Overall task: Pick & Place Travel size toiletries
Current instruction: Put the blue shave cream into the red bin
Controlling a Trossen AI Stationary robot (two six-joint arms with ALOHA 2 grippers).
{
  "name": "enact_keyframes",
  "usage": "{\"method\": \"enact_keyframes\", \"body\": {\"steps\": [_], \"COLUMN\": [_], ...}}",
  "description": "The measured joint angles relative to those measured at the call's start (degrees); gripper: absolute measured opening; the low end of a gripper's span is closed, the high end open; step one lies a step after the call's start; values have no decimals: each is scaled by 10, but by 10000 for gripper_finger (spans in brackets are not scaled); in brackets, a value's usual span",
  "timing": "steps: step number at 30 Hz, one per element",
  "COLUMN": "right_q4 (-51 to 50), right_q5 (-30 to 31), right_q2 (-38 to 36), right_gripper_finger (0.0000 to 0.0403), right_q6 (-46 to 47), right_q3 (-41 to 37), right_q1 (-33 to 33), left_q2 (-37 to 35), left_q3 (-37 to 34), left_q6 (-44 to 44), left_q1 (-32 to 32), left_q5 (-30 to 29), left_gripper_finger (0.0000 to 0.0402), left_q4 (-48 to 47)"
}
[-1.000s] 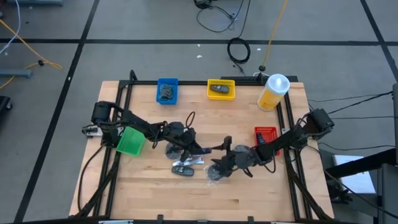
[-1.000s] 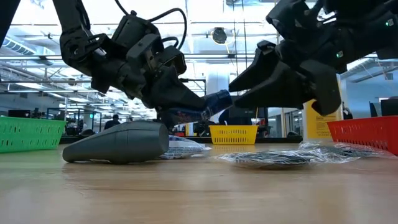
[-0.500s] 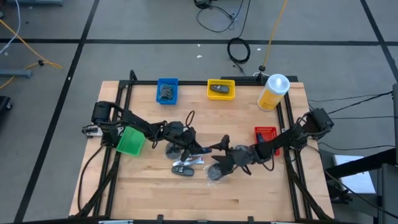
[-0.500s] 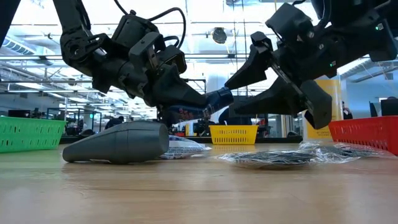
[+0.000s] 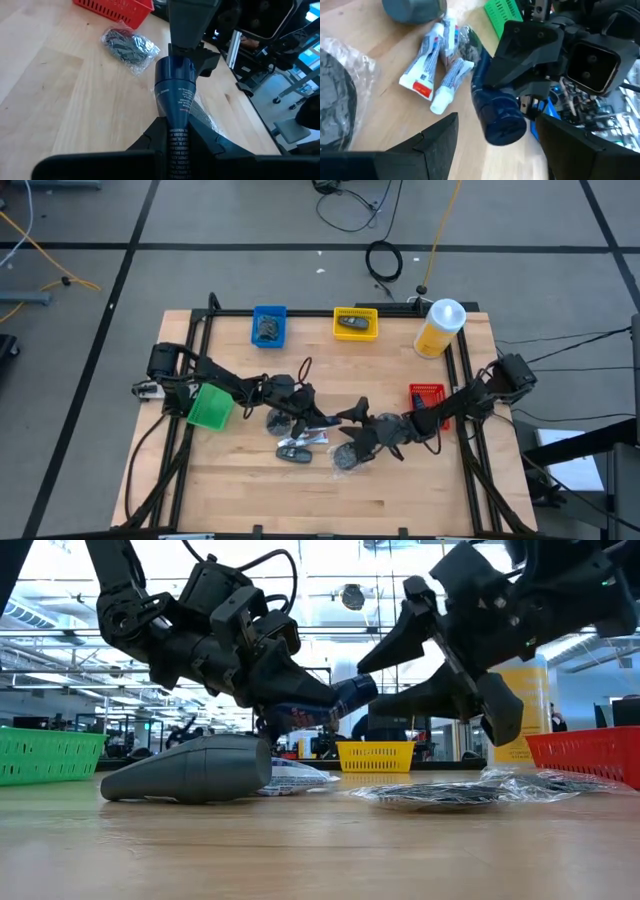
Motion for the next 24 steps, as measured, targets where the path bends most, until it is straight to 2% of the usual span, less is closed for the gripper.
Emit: {"method": "enact_keyframes", "body": {"steps": [3, 9, 13, 19, 24], "right_q4": [-10, -18, 2, 22, 26], "right_q5": [38, 36, 31, -73, -99], "right_q2": [0, 0, 0, 0, 0], "right_gripper_finger": [256, 256, 256, 256, 240], "right_q6": [-10, -16, -51, -93, -93], "right_q3": [0, 0, 0, 0, 0], "right_q1": [15, 25, 7, -38, -49], "left_q2": [0, 0, 0, 0, -1], "left_q3": [0, 0, 1, 18, 29], "left_q6": [-3, -7, -8, -12, -12], "left_q1": [0, 0, 0, 0, 0], "left_q5": [0, 1, 1, 13, 29], "left_gripper_finger": [42, 42, 42, 42, 42], "left_q4": [1, 6, 8, 6, 5]}}
